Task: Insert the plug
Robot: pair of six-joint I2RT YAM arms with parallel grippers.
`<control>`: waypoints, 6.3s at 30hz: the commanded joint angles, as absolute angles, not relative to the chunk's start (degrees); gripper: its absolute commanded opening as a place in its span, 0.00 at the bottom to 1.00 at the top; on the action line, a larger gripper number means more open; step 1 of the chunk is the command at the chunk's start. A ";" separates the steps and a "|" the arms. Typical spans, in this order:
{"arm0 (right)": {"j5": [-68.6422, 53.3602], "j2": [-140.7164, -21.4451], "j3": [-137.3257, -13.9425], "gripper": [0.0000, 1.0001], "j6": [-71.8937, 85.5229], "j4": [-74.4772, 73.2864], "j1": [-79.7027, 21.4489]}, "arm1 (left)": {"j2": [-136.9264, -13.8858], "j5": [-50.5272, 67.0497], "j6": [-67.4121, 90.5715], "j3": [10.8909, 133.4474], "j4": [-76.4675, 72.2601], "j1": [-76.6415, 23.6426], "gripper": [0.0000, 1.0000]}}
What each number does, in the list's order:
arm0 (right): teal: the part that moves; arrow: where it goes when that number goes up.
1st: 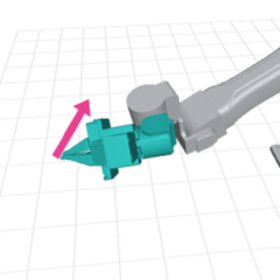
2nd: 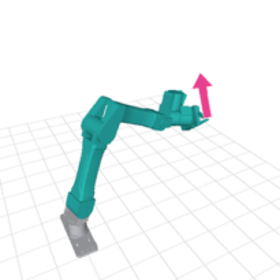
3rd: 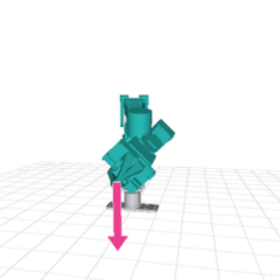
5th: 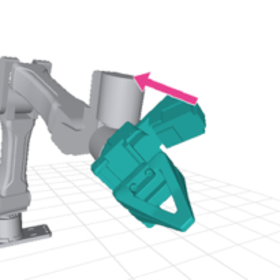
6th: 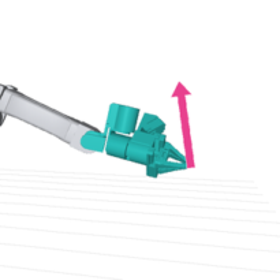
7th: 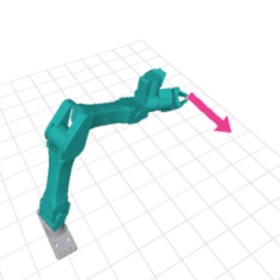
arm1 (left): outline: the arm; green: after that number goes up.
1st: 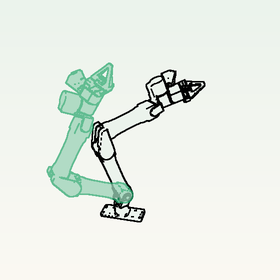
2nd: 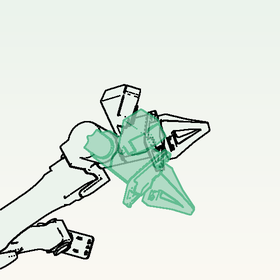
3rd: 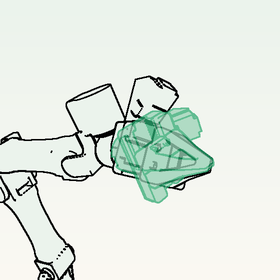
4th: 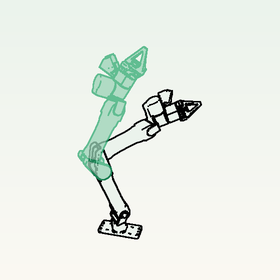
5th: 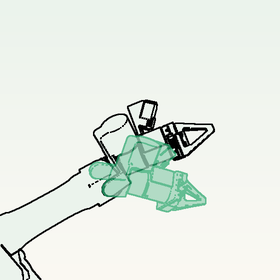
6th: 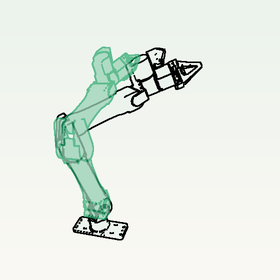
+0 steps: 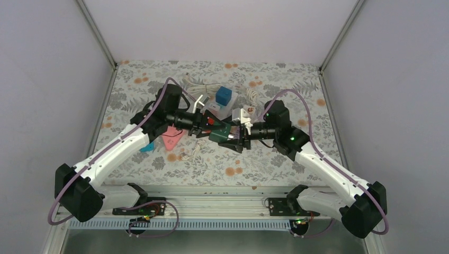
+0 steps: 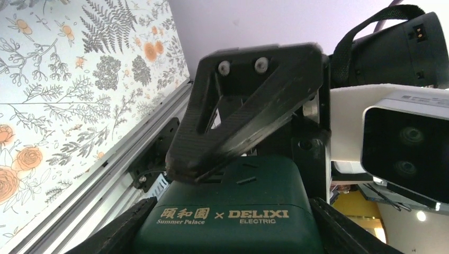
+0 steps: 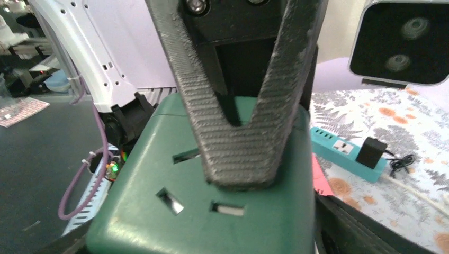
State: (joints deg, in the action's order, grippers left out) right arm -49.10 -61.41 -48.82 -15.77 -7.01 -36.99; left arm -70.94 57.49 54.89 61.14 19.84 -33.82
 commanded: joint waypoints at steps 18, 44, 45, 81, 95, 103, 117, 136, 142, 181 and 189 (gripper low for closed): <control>-7.92 -53.80 -41.95 1.00 22.77 -1.80 -36.59 | -71.41 -1.72 53.65 60.57 51.07 -23.20 0.49; 13.42 -55.02 -42.76 1.00 37.90 -16.06 -36.56 | -80.71 -12.66 67.11 66.42 58.50 -24.47 0.51; 13.77 -54.88 -42.73 1.00 38.49 -16.38 -36.58 | -81.99 -12.71 67.59 67.18 58.36 -25.11 0.51; 21.48 -50.85 -36.06 1.00 41.60 -16.52 -36.06 | -107.07 -14.91 77.96 86.21 67.10 -28.48 0.53; 20.72 -51.74 -35.42 1.00 41.44 -15.73 -35.60 | -110.80 -17.16 79.66 88.84 66.83 -28.50 0.53; 20.70 -52.04 -35.21 1.00 41.48 -15.64 -35.33 | -112.06 -18.50 80.49 91.63 69.56 -29.18 0.53; 19.89 -52.88 -35.02 1.00 41.38 -14.85 -34.91 | -111.07 -21.80 82.63 94.34 72.07 -30.77 0.53; 20.29 -53.05 -35.07 1.00 40.78 -14.68 -34.09 | -112.81 -18.19 81.29 89.95 69.17 -29.09 0.54; 19.69 -53.67 -34.89 1.00 40.92 -14.48 -33.84 | -111.23 -18.01 80.32 92.36 70.21 -29.46 0.54; 18.90 -53.88 -34.50 1.00 41.26 -14.68 -33.33 | -108.50 -17.72 80.79 91.31 71.54 -28.47 0.56; 18.82 -54.05 -34.45 1.00 41.23 -14.59 -33.26 | -109.40 -15.41 78.80 89.44 69.24 -27.08 0.56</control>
